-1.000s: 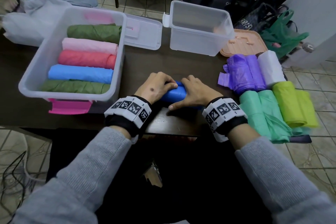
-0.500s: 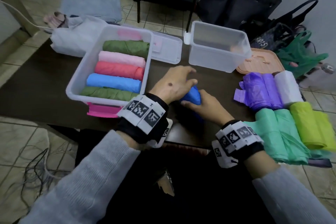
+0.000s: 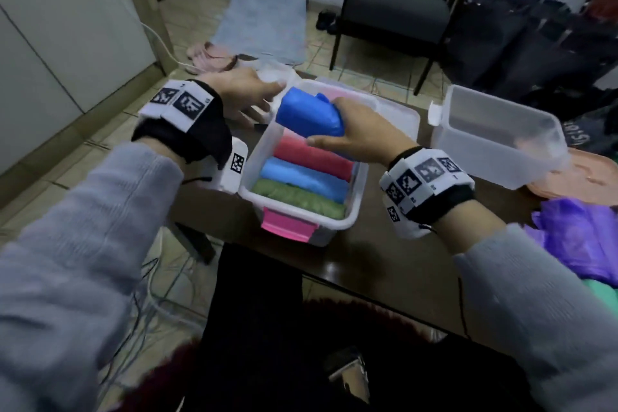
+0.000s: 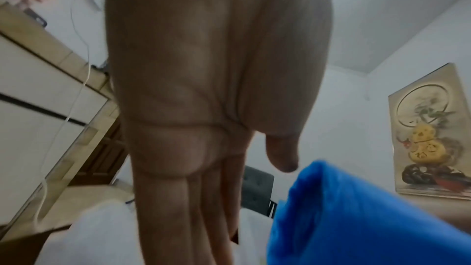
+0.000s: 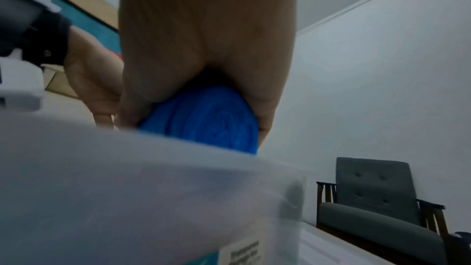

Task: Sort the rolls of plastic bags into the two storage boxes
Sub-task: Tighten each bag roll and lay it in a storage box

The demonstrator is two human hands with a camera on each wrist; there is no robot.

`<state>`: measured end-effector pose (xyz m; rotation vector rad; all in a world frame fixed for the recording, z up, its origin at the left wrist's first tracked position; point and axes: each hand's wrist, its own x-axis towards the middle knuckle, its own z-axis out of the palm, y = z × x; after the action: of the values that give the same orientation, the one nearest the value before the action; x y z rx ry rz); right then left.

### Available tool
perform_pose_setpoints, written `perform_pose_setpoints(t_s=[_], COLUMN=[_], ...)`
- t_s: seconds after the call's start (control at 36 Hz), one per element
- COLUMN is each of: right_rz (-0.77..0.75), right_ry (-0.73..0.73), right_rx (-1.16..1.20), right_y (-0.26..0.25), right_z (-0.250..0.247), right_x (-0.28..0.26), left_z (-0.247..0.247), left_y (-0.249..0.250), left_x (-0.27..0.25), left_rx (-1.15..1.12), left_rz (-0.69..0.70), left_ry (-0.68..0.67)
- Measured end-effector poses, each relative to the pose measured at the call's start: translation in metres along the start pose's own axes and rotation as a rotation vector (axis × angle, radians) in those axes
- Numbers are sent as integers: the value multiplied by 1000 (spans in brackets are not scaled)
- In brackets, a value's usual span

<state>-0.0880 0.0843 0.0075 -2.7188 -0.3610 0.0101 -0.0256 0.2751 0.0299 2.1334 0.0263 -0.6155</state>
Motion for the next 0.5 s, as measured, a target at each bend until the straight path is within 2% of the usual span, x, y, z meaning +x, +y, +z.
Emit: perform_pose_setpoints(t_s=[0.11,0.22,0.36,0.5], right_rz=[1,-18,0,6], right_ry=[-100,-121,-96,-82], right_rx=[-59,-122,-313,-351], right_y=[4,6,7,6], right_z=[13,16,19,23], right_x=[12,19,27,33], left_z=[0,-2,4,8], left_y=[-7,-8,-6,-5], left_x=[3,6,16,25], left_rx=[-56,-5,145,187], left_rz=[-108,-94,-72,-117], left_ry=[-162,-216,-185,-151])
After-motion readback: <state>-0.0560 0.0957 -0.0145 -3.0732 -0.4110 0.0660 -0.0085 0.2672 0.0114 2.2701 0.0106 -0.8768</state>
